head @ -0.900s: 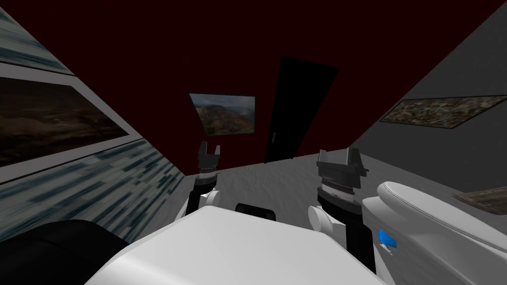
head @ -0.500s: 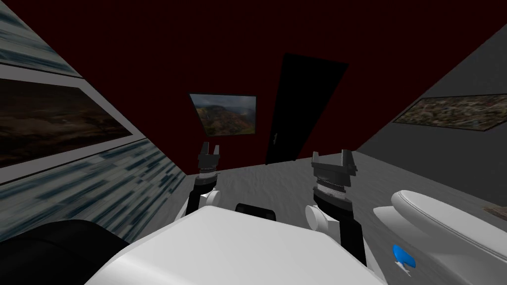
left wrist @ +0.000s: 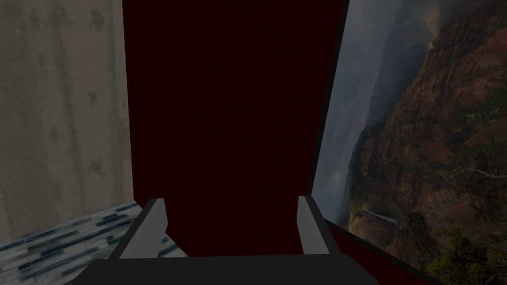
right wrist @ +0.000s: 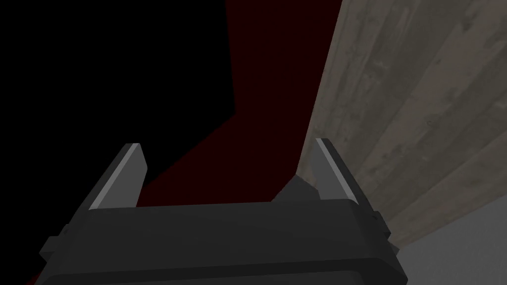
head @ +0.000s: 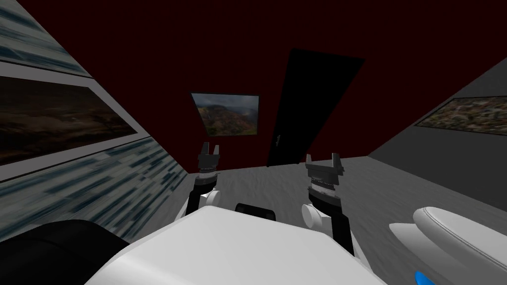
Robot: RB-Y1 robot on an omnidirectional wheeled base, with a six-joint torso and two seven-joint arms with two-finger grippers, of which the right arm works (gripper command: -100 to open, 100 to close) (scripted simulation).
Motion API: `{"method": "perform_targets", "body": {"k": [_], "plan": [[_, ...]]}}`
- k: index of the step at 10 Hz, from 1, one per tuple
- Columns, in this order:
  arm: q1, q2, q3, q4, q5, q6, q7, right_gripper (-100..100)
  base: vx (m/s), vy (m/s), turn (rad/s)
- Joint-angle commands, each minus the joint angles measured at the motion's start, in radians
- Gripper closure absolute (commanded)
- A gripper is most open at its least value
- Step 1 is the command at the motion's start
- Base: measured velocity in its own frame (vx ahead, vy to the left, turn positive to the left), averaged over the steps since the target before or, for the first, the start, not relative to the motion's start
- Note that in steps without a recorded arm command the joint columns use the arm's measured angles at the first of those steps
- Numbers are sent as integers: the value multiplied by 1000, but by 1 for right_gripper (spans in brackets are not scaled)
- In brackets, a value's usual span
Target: Pull the door open
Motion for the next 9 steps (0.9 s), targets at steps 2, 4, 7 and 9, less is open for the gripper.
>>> {"method": "perform_targets", "body": {"k": [2, 4, 7, 9], "plan": [[-13, -16, 19, 58, -36, -12, -58, -100, 123, -61, 122], [-21, -24, 28, 94, -56, -21, -88, -100, 107, -55, 89], [-34, -37, 43, 149, -86, -35, -134, -100, 95, -54, 92], [-43, -46, 53, 190, -108, -45, -168, -100, 81, -60, 95]]}}
